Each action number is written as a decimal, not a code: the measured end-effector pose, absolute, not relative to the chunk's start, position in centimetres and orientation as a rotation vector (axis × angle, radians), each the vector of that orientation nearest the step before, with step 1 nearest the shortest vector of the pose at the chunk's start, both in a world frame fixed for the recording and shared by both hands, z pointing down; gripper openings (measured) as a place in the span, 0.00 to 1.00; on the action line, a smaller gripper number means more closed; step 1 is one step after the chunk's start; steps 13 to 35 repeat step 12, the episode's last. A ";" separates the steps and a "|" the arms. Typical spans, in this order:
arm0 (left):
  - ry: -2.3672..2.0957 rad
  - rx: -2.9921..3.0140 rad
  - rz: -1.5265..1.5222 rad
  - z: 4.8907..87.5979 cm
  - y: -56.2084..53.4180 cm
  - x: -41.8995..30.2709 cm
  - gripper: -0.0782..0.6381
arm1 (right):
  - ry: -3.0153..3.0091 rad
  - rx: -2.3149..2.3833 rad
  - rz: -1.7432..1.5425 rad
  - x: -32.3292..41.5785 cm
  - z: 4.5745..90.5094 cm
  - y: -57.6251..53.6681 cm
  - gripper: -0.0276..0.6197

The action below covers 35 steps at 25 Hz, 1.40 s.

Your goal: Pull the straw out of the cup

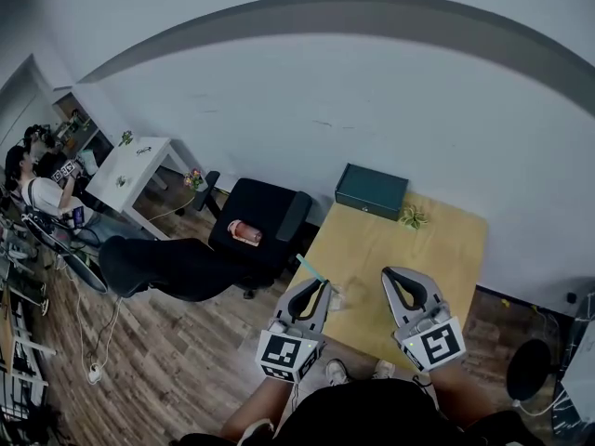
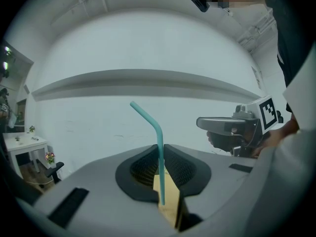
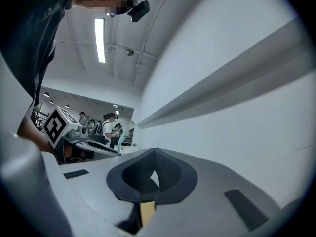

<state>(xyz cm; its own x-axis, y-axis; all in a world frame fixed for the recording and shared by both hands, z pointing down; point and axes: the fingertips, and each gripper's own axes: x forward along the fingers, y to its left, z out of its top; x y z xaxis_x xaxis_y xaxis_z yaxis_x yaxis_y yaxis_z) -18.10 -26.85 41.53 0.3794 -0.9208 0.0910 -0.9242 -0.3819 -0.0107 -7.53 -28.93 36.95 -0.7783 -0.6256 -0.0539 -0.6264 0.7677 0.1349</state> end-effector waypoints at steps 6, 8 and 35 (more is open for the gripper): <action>-1.711 2.571 0.150 42.0 -26.9 -18.4 0.18 | 2.930 -1.042 0.196 -7.8 37.1 -28.7 0.07; -1.708 2.594 0.165 42.1 -26.9 -18.4 0.18 | 2.935 -1.039 0.201 -7.9 37.1 -28.7 0.07; -1.704 2.595 0.195 42.4 -26.1 -19.2 0.18 | 2.948 -1.067 0.208 -8.4 37.6 -28.3 0.07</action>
